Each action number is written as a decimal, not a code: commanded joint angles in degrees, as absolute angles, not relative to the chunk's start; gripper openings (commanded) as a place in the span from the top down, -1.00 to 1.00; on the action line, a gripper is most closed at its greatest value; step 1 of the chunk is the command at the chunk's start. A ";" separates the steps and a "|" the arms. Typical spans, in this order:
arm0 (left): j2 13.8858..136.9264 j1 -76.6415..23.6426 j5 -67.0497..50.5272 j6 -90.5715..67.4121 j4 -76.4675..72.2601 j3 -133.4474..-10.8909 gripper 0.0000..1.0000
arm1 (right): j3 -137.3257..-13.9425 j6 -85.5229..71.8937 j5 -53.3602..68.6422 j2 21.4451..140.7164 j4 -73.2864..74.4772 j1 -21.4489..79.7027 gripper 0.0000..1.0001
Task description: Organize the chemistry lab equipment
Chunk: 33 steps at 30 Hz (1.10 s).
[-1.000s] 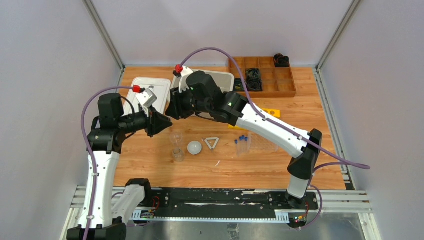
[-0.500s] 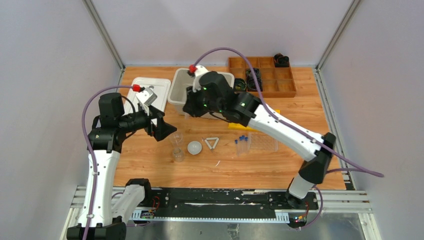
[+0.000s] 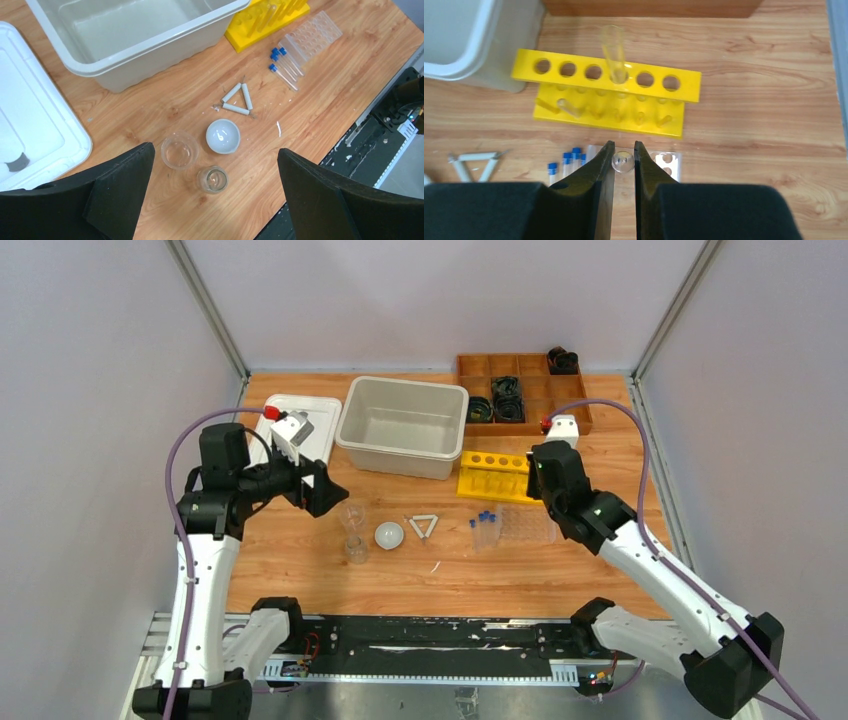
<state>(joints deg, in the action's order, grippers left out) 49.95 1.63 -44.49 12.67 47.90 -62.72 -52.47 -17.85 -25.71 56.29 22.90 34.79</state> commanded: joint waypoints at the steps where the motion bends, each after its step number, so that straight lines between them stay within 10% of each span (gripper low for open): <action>1: 51.69 1.49 -41.51 14.86 51.21 -65.24 -1.00 | -47.44 -16.39 -33.09 55.53 13.48 31.88 1.00; 33: 53.13 1.49 -40.21 15.63 51.72 -63.57 -1.00 | -40.00 -16.83 -30.32 67.79 -4.88 27.24 1.00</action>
<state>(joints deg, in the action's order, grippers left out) 53.95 1.63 -40.18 15.00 51.62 -63.86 -41.19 -16.40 -29.67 68.38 -4.54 28.08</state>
